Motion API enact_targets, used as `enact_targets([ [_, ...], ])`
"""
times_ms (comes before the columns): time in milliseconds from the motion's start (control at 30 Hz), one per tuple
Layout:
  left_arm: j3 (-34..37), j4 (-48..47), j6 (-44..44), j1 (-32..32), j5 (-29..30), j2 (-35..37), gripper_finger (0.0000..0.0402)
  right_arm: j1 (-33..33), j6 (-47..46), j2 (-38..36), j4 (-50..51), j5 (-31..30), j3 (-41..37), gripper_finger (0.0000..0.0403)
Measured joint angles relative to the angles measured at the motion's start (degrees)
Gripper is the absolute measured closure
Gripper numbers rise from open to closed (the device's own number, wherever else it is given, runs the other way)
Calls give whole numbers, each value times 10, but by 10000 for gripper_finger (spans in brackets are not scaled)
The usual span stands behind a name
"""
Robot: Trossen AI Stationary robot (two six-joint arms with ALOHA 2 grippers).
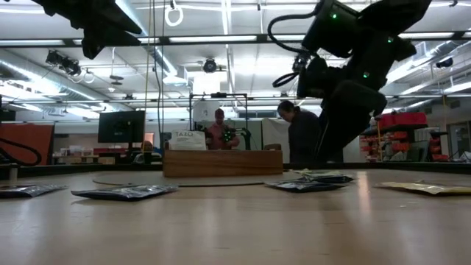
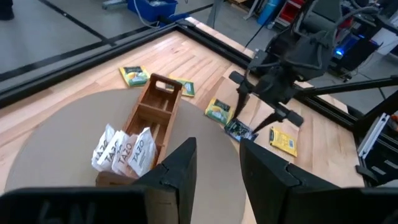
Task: Pick & Place Tea
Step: Put the purple tea bag into the right section of the wooden organizer
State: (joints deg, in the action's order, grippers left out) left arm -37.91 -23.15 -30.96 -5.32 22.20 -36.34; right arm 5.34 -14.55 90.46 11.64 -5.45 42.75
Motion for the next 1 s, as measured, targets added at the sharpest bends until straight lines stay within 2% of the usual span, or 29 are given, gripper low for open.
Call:
enact_targets([
  [167, 0, -12, -11, 0, 0, 0, 275, 15, 1, 21, -20, 0, 0, 151],
  [333, 0, -13, -10, 0, 0, 0, 275, 14, -13, 46, -30, 68, 1, 164],
  [567, 0, -27, -9, 0, 5, 0, 275, 38, -54, 30, -55, 125, 0, 186],
  [833, 0, -33, -9, 0, 6, 0, 275, 57, -59, -15, -31, 58, 0, 179],
  [933, 0, -34, -9, 0, 6, 0, 275, 55, -42, -26, -31, 15, 0, 178],
  [1000, 0, -34, -9, 0, 6, 0, 275, 48, -19, -24, -31, 10, 0, 179],
])
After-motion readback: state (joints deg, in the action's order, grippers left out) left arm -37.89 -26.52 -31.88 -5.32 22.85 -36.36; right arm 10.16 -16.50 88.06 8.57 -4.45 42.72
